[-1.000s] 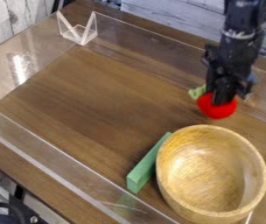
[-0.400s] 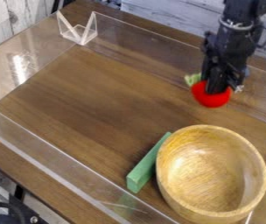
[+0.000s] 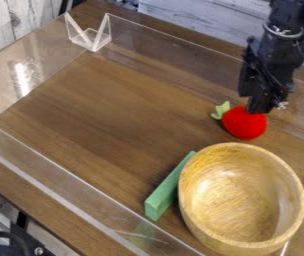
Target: Move the red object to the right side of the table
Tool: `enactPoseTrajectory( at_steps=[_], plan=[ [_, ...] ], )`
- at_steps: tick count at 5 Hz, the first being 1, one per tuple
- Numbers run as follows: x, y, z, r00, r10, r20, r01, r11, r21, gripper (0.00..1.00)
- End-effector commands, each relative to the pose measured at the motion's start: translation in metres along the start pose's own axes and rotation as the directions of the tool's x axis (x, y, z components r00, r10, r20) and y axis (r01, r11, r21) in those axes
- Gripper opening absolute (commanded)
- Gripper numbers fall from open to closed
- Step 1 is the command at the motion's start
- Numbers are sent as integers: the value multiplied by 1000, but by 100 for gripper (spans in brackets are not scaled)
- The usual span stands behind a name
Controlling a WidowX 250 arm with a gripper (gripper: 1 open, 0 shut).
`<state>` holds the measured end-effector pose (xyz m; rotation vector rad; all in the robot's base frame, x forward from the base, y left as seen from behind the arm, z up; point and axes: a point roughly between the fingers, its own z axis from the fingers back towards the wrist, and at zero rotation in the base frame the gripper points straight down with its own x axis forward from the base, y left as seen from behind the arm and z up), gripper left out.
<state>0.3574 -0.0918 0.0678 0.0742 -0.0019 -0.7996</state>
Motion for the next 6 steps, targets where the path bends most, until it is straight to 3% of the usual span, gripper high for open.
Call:
enactPoseTrajectory(
  at_steps=[1,2,4,6],
  plan=[
    [11,4,27,999,3,53,-6,999,48,0],
    [11,4,38,998,34,54,-37,998,55,0],
    [11,5,45,997,15,73,-21,997,74,0],
    [-7,12,69,995,-8,100,0,997,80,0]
  ],
)
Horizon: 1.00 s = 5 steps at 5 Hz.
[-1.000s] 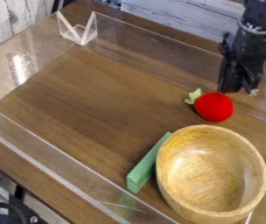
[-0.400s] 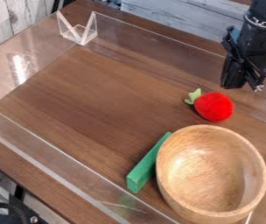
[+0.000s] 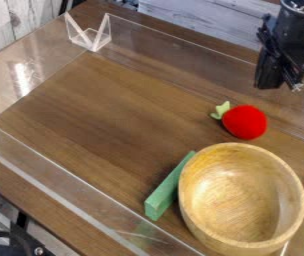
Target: Move the red object to the right side of the table
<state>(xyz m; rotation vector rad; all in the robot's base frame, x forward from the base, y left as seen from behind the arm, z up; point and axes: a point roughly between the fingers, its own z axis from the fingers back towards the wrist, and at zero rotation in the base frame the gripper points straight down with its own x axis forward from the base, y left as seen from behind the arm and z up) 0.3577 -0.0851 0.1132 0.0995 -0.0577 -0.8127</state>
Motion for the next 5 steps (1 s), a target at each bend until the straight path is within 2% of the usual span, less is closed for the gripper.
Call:
enactPoseTrajectory(
  at_steps=[1,2,3,4,5],
  plan=[
    [6,-4,21,996,41,79,-44,999,31,0],
    [14,-11,15,993,63,102,-66,997,28,0],
    [8,-6,12,994,9,110,-12,1000,22,100],
    [-3,2,22,989,103,106,-106,994,28,100],
    [-18,13,32,976,194,100,-198,979,39,100]
  ],
)
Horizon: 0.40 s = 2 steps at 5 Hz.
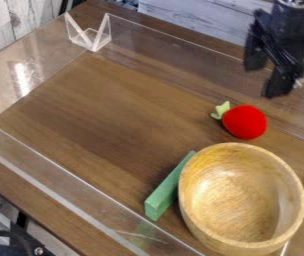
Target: Move the red object to the right side of the table
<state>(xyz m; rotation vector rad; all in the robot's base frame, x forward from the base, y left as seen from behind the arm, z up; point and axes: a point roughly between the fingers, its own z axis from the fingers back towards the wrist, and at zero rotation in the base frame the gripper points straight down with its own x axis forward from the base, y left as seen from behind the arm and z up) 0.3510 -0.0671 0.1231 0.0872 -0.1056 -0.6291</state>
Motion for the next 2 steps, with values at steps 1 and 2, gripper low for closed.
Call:
enactPoseTrajectory(
  at_steps=[1,2],
  plan=[
    [-23,30,27,998,-11,64,8,999,46,100],
    [-53,64,27,995,-82,56,79,995,59,100]
  ],
)
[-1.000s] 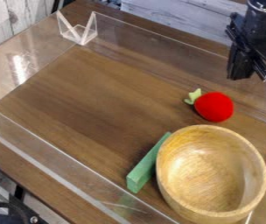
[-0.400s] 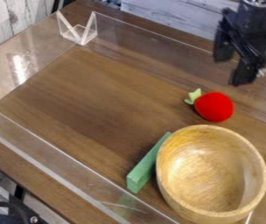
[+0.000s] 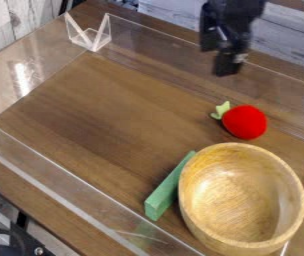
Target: Move the red object to the right side of the table
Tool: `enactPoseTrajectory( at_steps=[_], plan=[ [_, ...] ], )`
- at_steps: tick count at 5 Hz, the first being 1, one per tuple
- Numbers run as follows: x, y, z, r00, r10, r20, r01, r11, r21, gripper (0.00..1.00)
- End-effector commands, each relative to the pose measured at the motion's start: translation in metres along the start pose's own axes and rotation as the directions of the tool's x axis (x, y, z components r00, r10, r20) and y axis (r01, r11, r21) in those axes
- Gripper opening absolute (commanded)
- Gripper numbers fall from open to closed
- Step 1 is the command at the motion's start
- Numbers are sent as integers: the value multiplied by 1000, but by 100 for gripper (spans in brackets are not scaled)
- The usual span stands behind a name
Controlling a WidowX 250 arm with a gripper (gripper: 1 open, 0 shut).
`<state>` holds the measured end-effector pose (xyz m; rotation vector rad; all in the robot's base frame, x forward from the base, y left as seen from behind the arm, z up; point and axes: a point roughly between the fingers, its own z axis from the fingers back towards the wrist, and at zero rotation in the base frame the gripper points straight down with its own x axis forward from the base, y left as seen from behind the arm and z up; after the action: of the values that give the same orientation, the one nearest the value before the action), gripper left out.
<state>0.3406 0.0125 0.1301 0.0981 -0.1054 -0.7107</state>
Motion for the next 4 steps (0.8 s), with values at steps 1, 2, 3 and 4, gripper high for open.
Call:
enactPoseTrajectory(
  at_steps=[1,2,3,4],
  plan=[
    [-23,35,30,998,-61,34,59,996,72,100],
    [-47,63,35,992,-126,12,125,988,91,100],
    [-71,81,22,988,-154,23,151,983,102,100],
    [-87,93,5,983,-180,30,176,979,106,100]
  ],
)
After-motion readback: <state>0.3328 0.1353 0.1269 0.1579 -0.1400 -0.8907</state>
